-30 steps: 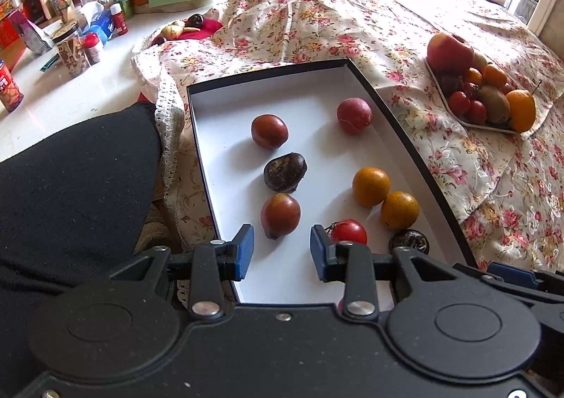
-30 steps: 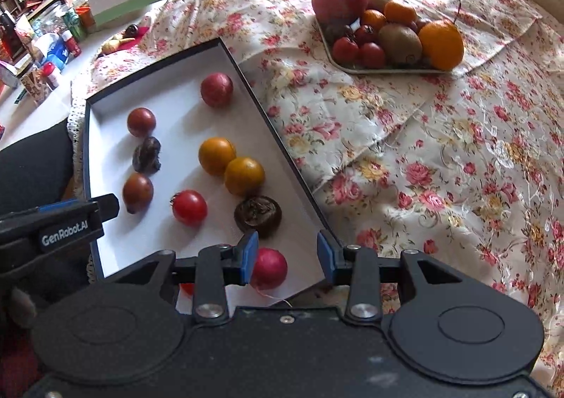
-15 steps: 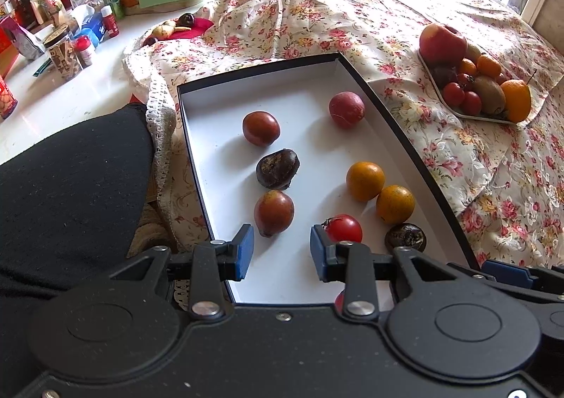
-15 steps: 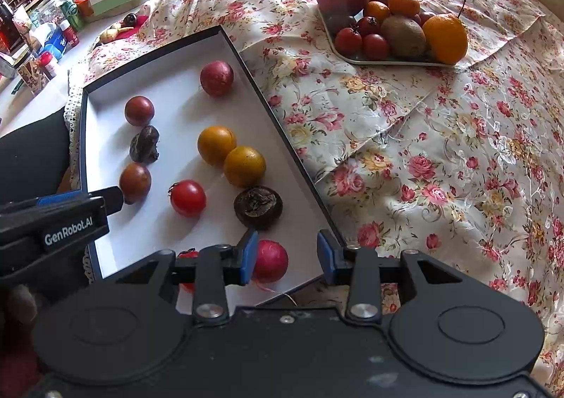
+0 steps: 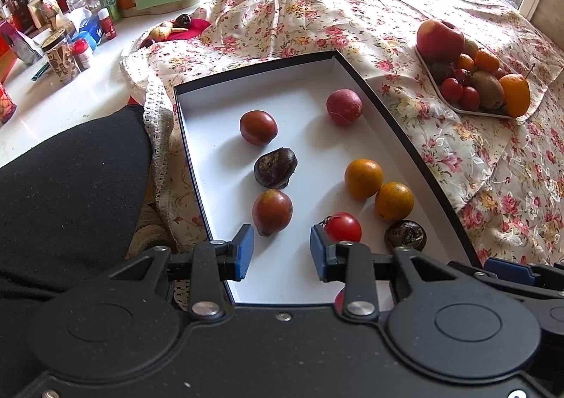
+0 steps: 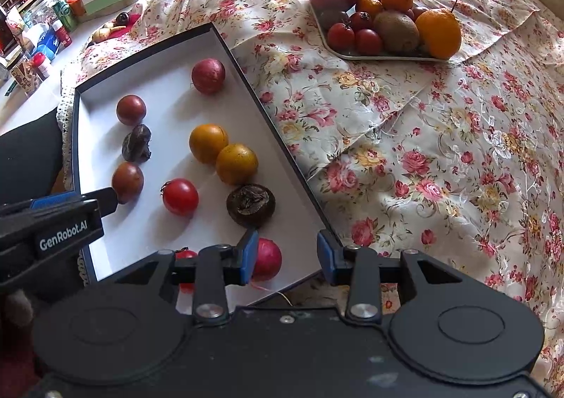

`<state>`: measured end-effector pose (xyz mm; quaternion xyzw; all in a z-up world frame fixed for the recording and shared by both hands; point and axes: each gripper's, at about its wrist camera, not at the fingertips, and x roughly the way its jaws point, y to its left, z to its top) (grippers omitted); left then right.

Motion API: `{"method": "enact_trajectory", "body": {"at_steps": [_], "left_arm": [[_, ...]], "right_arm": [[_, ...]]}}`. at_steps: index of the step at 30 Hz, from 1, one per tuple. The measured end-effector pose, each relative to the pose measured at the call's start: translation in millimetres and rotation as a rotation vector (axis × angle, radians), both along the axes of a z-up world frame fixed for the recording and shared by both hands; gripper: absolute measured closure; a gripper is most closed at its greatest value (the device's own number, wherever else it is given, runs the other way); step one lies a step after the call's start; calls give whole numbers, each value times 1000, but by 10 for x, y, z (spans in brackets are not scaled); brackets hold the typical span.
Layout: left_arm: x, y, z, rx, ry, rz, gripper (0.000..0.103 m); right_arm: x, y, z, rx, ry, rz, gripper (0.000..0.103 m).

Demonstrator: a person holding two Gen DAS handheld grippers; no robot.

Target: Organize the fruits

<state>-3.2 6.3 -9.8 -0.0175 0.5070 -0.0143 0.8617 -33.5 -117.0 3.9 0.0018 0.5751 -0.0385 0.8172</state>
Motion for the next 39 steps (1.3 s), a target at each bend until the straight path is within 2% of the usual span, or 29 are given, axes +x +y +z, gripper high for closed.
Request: {"method": "enact_trajectory", "body": {"at_steps": [39], "left_arm": [[1, -24, -9, 9, 2, -26, 60]], "right_arm": [[-24, 43, -11, -2, 4, 16, 63]]}}
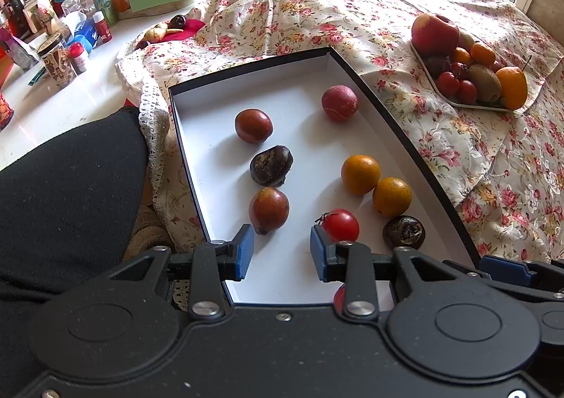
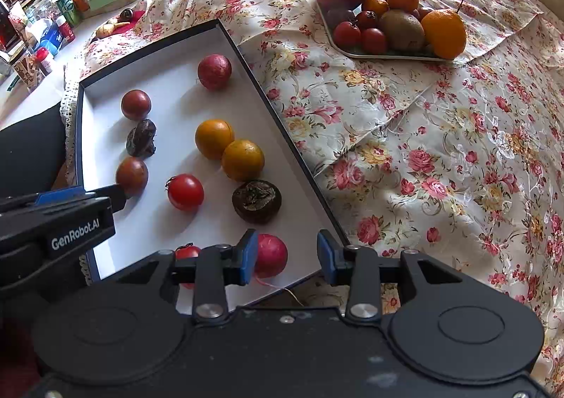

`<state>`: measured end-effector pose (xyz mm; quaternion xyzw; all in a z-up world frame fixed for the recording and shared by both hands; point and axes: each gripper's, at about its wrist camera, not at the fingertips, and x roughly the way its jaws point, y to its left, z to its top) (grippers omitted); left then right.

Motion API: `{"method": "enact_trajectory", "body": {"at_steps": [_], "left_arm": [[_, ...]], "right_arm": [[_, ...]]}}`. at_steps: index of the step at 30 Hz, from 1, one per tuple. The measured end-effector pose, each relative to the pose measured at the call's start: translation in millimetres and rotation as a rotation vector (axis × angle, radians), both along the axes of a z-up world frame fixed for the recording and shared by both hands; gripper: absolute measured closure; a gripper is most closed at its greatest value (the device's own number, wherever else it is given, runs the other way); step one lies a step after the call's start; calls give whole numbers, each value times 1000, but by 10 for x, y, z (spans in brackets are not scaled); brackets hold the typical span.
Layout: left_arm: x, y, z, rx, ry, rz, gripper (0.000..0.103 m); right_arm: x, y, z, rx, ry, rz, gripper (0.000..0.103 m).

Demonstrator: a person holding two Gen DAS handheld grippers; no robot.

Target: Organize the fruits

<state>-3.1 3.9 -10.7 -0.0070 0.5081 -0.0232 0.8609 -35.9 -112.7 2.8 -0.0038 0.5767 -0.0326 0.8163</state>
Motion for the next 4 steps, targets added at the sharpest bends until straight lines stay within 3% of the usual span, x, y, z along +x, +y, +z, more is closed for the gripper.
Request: {"method": "enact_trajectory", "body": {"at_steps": [4], "left_arm": [[-9, -14, 8, 9, -7, -10, 60]], "right_arm": [[-2, 7, -11, 1, 6, -2, 63]]}}
